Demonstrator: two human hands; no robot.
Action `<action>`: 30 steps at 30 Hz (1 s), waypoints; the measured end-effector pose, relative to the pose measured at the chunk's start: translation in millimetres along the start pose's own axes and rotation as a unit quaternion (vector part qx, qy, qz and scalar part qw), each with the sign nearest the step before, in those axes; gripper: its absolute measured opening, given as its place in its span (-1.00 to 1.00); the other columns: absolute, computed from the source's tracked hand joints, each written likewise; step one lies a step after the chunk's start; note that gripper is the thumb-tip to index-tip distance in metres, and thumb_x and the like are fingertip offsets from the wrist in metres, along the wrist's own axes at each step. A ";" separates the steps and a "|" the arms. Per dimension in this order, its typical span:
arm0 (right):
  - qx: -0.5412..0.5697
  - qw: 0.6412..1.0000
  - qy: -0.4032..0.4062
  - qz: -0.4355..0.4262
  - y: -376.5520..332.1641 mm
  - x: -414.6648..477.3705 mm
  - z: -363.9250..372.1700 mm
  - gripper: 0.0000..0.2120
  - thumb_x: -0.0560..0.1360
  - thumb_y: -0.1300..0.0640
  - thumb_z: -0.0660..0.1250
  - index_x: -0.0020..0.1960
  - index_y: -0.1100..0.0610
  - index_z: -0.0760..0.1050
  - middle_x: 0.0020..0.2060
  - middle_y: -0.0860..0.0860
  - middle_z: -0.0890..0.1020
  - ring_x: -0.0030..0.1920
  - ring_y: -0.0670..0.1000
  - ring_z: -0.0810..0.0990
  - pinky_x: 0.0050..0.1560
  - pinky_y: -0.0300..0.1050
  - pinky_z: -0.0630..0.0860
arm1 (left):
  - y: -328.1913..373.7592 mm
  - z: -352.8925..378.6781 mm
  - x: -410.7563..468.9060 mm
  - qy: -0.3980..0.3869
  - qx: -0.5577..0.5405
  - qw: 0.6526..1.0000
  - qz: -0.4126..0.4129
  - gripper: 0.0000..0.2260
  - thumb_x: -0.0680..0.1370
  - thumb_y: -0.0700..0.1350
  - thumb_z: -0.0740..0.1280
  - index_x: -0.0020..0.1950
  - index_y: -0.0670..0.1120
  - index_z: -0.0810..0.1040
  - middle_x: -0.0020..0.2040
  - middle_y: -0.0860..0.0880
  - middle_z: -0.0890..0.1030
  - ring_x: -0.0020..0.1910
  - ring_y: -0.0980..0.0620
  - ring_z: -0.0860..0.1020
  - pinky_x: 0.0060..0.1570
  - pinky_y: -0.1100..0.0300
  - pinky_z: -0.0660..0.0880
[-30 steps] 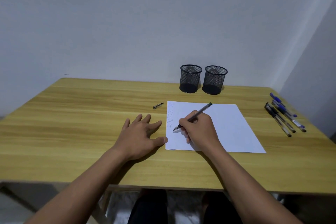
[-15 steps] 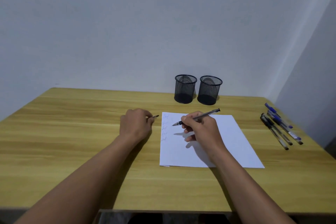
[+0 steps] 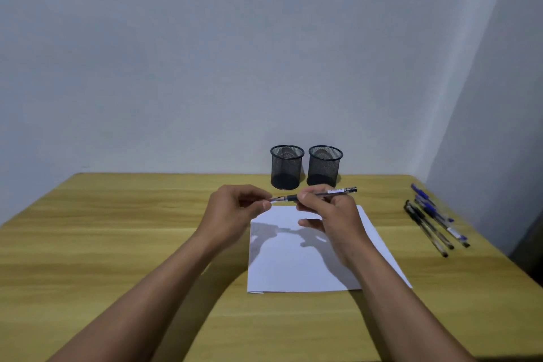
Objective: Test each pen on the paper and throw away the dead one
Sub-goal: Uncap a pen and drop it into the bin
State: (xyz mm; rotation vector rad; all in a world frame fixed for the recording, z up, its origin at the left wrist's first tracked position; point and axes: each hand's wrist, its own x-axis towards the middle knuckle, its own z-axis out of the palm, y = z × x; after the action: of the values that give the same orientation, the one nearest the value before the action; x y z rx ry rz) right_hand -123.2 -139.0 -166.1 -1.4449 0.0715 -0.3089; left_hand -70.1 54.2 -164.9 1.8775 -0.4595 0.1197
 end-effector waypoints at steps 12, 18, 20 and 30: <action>0.105 0.994 -0.018 0.002 -13.7 -7.3 -8.6 -0.93 0.51 0.28 0.47 -0.15 0.17 0.69 -0.18 0.08 0.71 -0.05 0.03 0.72 -0.12 -0.11 0.66 | 31.6 23.1 -6.8 0.009 -0.214 0.976 -0.033 -0.90 0.50 -0.33 0.42 -0.02 -0.24 0.70 -0.19 -0.13 0.70 -0.22 0.02 0.66 -0.11 0.26 0.61; 0.094 0.995 -0.021 -0.003 -11.9 -9.4 -9.0 -0.86 0.51 0.26 0.48 -0.21 0.12 0.72 -0.17 0.06 0.72 -0.04 0.00 0.72 -0.11 -0.05 0.66 | 31.5 28.7 -9.9 0.007 -0.238 0.970 -0.045 -0.89 0.52 -0.34 0.40 -0.01 -0.24 0.69 -0.20 -0.18 0.70 -0.20 -0.04 0.70 -0.11 0.28 0.61; 0.082 0.996 -0.030 0.000 -11.8 -9.6 -10.6 -0.86 0.51 0.25 0.48 -0.21 0.11 0.71 -0.14 0.09 0.71 -0.01 0.01 0.73 -0.12 -0.06 0.66 | 29.1 30.1 -9.9 0.002 -0.241 0.969 -0.048 -0.90 0.52 -0.35 0.39 -0.01 -0.26 0.69 -0.21 -0.18 0.69 -0.20 -0.03 0.68 -0.08 0.22 0.62; -0.135 0.990 -0.029 -0.041 -39.4 2.2 -56.3 -0.94 0.46 0.27 0.52 -0.14 0.13 0.74 -0.25 -0.04 0.73 -0.20 -0.12 0.65 -0.19 -0.16 0.61 | 26.9 31.6 1.7 0.018 -0.224 0.973 -0.056 -0.90 0.53 -0.32 0.40 0.00 -0.24 0.69 -0.18 -0.10 0.70 -0.16 0.03 0.66 -0.02 0.18 0.63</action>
State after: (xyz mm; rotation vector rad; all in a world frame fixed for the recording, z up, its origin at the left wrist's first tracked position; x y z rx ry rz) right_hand -140.7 -197.5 -134.5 -1.7282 0.0072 -0.3328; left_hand -82.9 16.9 -151.7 1.4507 -0.3233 -0.0256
